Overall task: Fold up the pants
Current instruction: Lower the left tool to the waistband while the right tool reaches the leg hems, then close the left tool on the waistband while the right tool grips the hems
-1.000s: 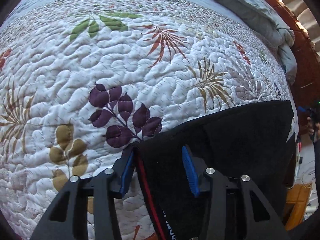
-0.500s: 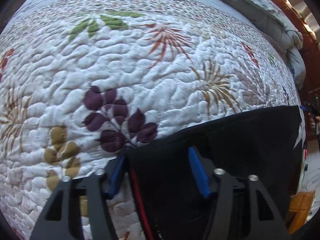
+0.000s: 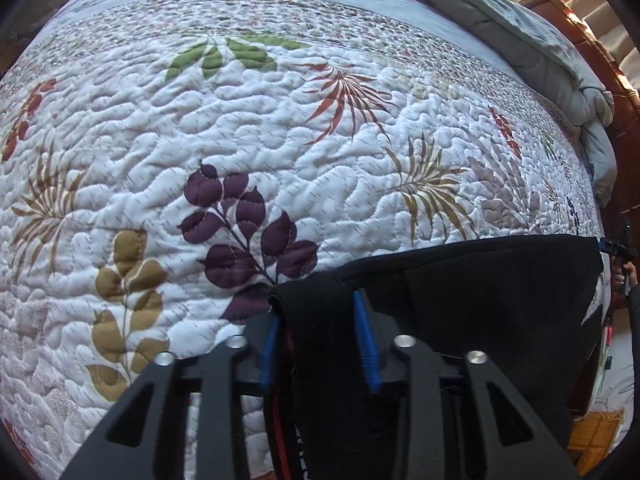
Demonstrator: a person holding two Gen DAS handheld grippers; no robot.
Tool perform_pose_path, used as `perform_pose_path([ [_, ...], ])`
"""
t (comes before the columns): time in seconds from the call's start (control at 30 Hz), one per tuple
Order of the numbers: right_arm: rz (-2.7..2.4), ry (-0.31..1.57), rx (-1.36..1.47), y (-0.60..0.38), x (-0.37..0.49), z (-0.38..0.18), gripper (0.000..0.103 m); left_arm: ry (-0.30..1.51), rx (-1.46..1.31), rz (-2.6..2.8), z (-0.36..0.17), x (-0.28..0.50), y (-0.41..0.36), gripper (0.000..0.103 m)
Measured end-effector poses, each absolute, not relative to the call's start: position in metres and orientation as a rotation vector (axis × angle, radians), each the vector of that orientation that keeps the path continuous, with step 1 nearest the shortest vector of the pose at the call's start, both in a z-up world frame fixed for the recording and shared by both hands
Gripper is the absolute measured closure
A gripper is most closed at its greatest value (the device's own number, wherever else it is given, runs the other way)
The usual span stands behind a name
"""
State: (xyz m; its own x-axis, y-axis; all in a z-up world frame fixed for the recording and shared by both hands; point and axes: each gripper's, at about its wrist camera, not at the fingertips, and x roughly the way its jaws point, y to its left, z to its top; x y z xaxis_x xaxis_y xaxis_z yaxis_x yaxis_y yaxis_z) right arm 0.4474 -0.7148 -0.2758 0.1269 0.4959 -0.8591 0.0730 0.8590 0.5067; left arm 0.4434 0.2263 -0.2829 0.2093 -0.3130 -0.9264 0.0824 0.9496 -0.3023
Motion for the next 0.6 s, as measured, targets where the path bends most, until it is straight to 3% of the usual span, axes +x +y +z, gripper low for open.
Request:
perform_pose_path([
  [0.1, 0.321, 1.429, 0.51, -0.724, 0.448, -0.275, 0.05, 1.324, -0.216, -0.269, -0.281, 0.44, 0.227, 0.08],
  [0.17, 0.316, 1.432, 0.518, -0.731, 0.446, -0.276, 0.056, 1.323, -0.219, -0.267, -0.28, 0.439, 0.226, 0.081],
  [0.33, 0.35, 1.424, 0.542, -0.741, 0.448, -0.277, 0.056, 1.324, -0.22, -0.255, -0.278, 0.439, 0.224, 0.083],
  [0.4, 0.336, 1.424, 0.573, -0.751, 0.455, -0.287, 0.061, 1.331, -0.229, -0.251, -0.28, 0.439, 0.225, 0.083],
  [0.53, 0.361, 1.403, 0.603, -0.757, 0.454, -0.29, 0.056, 1.352, -0.235, -0.23, -0.287, 0.444, 0.224, 0.082],
  [0.57, 0.369, 1.397, 0.597, -0.755, 0.453, -0.288, 0.059, 1.353, -0.228, -0.224, -0.288, 0.444, 0.223, 0.082],
  [0.6, 0.367, 1.396, 0.589, -0.754, 0.452, -0.287, 0.072, 1.352, -0.218, -0.218, -0.287, 0.443, 0.221, 0.083],
])
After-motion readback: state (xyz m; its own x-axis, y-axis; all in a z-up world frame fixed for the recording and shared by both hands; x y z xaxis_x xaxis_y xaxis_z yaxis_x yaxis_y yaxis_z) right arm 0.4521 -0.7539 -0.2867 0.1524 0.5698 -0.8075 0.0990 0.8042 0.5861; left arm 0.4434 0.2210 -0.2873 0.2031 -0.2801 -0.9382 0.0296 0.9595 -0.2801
